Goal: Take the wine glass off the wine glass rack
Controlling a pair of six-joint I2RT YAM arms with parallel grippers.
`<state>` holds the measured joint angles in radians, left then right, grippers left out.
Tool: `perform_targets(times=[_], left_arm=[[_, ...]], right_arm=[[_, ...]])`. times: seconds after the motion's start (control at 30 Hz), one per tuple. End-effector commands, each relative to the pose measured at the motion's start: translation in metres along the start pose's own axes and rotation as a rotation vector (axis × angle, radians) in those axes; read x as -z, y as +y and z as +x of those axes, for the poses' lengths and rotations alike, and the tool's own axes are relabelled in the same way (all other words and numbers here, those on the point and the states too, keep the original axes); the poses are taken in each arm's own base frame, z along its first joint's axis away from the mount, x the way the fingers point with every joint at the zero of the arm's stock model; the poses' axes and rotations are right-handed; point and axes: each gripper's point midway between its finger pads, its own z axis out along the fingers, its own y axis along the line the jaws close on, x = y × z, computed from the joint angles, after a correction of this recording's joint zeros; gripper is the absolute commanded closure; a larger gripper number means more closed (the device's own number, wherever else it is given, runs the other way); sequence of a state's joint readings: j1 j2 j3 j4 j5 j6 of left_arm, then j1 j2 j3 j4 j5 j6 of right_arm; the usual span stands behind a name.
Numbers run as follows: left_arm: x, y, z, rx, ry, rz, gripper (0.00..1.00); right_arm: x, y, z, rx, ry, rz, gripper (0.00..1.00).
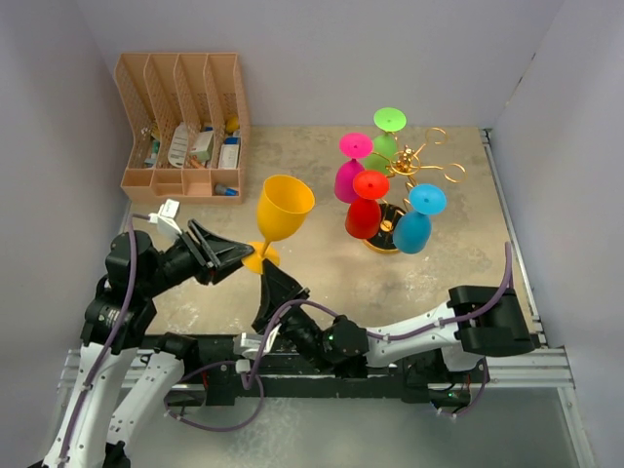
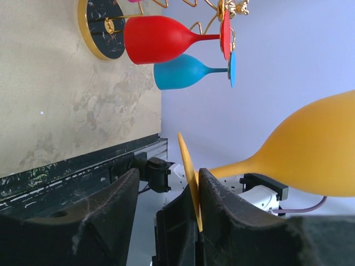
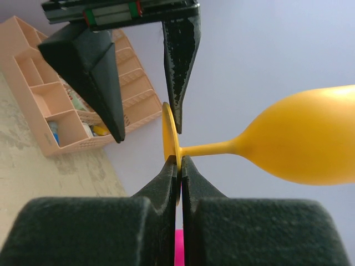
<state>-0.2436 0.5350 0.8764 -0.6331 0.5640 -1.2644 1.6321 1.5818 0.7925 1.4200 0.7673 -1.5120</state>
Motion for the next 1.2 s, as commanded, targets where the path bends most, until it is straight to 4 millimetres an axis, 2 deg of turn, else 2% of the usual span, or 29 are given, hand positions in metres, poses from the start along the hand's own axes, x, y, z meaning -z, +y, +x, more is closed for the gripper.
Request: perform_targets(times=[0.0, 0.03, 0.1, 0.17, 0.23, 0.37, 0.43, 0.53, 0.67, 0.73, 0.83, 0.9, 1.03, 1.17], left_arm=[[-0.007, -0.001, -0.004, 0.02, -0.003, 0.004, 0.58], [-0.008, 0.0, -0.005, 0.018, 0.001, 0.004, 0.66], [-0.01, 0.0, -0.004, 0.017, 0.011, 0.009, 0.9], [-0.011, 0.002, -0.004, 0.016, 0.01, 0.011, 1.0], [-0.012, 0.004, -0.004, 0.018, 0.009, 0.013, 1.0], [-0.016, 0.014, -0.008, 0.019, -0.025, 0.01, 1.0], [-0.021, 0.021, -0.013, 0.028, -0.052, 0.013, 1.0], [-0.03, 0.028, -0.021, 0.035, -0.091, 0.036, 1.0], [-0.045, 0.044, -0.036, 0.028, -0.151, 0.037, 1.0], [-0.053, 0.05, -0.046, 0.005, -0.188, 0.027, 1.0], [-0.061, 0.062, -0.063, -0.028, -0.236, 0.003, 1.0], [-0.063, 0.067, -0.078, -0.043, -0.259, -0.006, 1.0], [-0.053, 0.075, -0.112, -0.031, -0.302, 0.016, 1.0], [-0.042, 0.081, -0.125, 0.044, -0.274, 0.13, 1.0]], right_arm=[[0.003, -0.024, -0.014, -0.083, -0.054, 0.051, 1.0], [0.003, -0.023, -0.014, -0.093, -0.053, 0.045, 1.0], [0.003, -0.022, -0.015, -0.092, -0.052, 0.037, 1.0], [0.003, -0.024, -0.014, -0.099, -0.04, 0.038, 0.97], [0.004, -0.026, -0.011, -0.111, -0.018, 0.041, 0.87], [0.012, -0.025, 0.0, -0.128, 0.058, 0.036, 0.55], [0.018, -0.024, 0.006, -0.14, 0.11, 0.019, 0.5], [0.032, -0.019, 0.01, -0.163, 0.194, -0.035, 0.49], [0.052, -0.013, 0.003, -0.218, 0.275, -0.137, 0.48], [0.061, -0.011, -0.002, -0.262, 0.314, -0.194, 0.45], [0.069, -0.014, -0.014, -0.374, 0.355, -0.283, 0.33], [0.071, -0.022, -0.017, -0.435, 0.396, -0.31, 0.32], [0.073, -0.033, -0.017, -0.475, 0.432, -0.329, 0.33], [0.063, -0.065, -0.034, -0.612, 0.393, -0.346, 0.34]])
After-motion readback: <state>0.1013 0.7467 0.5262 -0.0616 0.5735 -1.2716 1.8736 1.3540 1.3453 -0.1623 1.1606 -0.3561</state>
